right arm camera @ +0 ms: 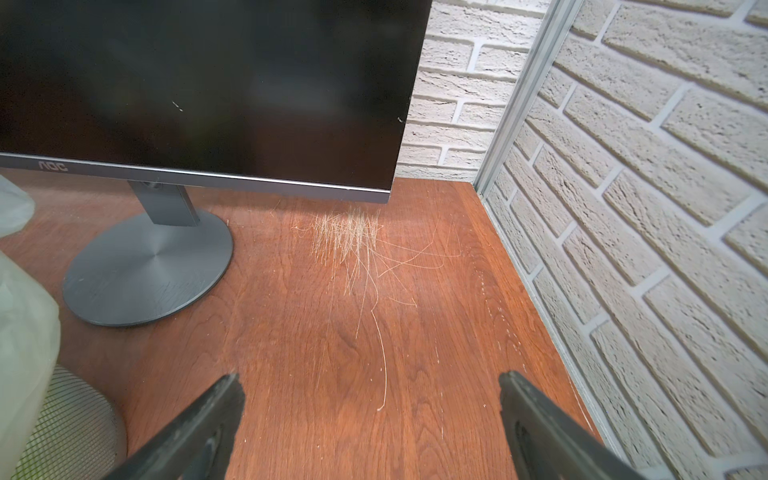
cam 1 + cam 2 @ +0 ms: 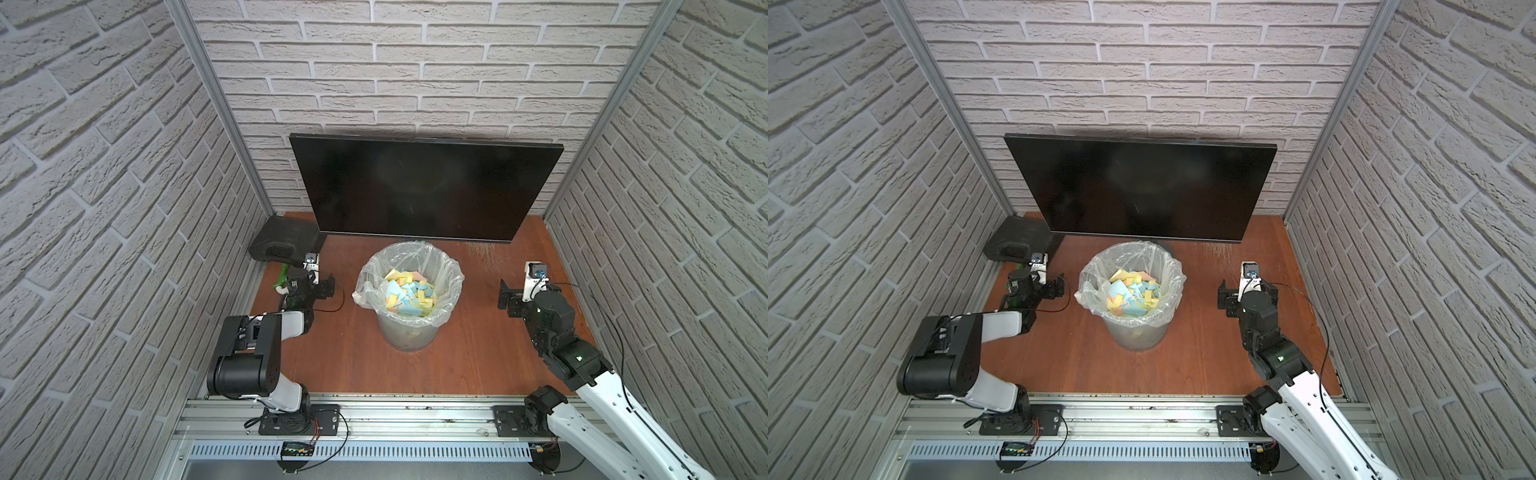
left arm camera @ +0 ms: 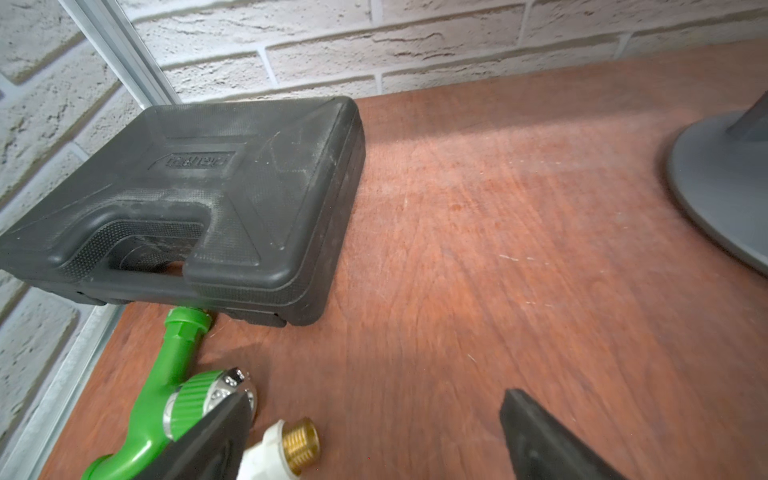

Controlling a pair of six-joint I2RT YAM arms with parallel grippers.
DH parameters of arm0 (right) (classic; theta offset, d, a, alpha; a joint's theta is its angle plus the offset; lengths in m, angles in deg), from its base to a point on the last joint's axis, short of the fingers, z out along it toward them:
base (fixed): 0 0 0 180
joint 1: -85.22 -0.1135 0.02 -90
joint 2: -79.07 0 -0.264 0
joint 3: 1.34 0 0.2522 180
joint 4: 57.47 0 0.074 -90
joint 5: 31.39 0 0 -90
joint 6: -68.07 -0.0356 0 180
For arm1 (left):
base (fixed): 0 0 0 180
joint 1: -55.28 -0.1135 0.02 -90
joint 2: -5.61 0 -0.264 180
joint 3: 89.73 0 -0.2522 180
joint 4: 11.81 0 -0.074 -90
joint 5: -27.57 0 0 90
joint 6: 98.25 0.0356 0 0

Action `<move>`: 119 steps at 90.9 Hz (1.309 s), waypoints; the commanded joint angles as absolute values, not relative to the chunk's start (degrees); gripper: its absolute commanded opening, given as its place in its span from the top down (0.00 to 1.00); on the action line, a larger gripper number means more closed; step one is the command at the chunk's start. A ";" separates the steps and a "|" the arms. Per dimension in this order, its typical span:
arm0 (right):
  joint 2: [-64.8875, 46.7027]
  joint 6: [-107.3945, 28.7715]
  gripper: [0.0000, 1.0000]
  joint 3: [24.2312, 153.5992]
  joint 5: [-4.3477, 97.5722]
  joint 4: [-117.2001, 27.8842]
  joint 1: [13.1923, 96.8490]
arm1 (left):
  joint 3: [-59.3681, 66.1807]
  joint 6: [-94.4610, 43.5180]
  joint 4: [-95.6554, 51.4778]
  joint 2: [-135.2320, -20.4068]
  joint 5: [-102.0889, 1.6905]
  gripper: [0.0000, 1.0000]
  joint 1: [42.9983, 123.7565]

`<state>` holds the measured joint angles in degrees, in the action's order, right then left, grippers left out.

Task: Remove the sticky note from the monitor
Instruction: Reset both arms

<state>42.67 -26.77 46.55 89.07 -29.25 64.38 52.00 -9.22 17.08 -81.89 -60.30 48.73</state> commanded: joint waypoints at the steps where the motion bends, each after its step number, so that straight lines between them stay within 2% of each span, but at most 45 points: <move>1: 43.67 -24.56 0.01 45.73 88.47 -34.30 64.74 | 56.62 -10.06 28.55 -82.88 -58.13 0.02 48.11; 23: 40.60 -22.24 0.01 45.01 87.83 -36.47 66.25 | 55.12 -10.66 26.37 -83.21 -59.36 0.02 48.16; 45: 32.67 -18.68 0.01 41.92 83.03 -46.31 73.26 | 54.61 -9.74 25.23 -83.25 -61.50 0.02 49.35; 70: 21.98 -23.68 0.01 35.26 72.93 -64.68 81.67 | 54.28 -9.30 24.69 -83.25 -62.61 0.02 50.08; 91: 8.55 -23.70 0.01 32.93 66.94 -82.23 82.75 | 54.22 -9.06 24.68 -83.25 -63.15 0.02 50.41; 99: 5.03 -23.39 0.01 34.02 67.57 -82.66 83.28 | 54.22 -8.96 24.61 -83.25 -63.42 0.02 50.53; 119: -5.05 -23.46 0.01 31.08 65.93 -97.12 85.20 | 54.22 -8.76 24.57 -83.25 -64.01 0.02 50.97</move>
<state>-0.85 -23.38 32.63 67.30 -84.59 84.38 55.28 -9.33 22.68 -83.10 -63.18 50.59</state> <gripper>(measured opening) 0.986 0.981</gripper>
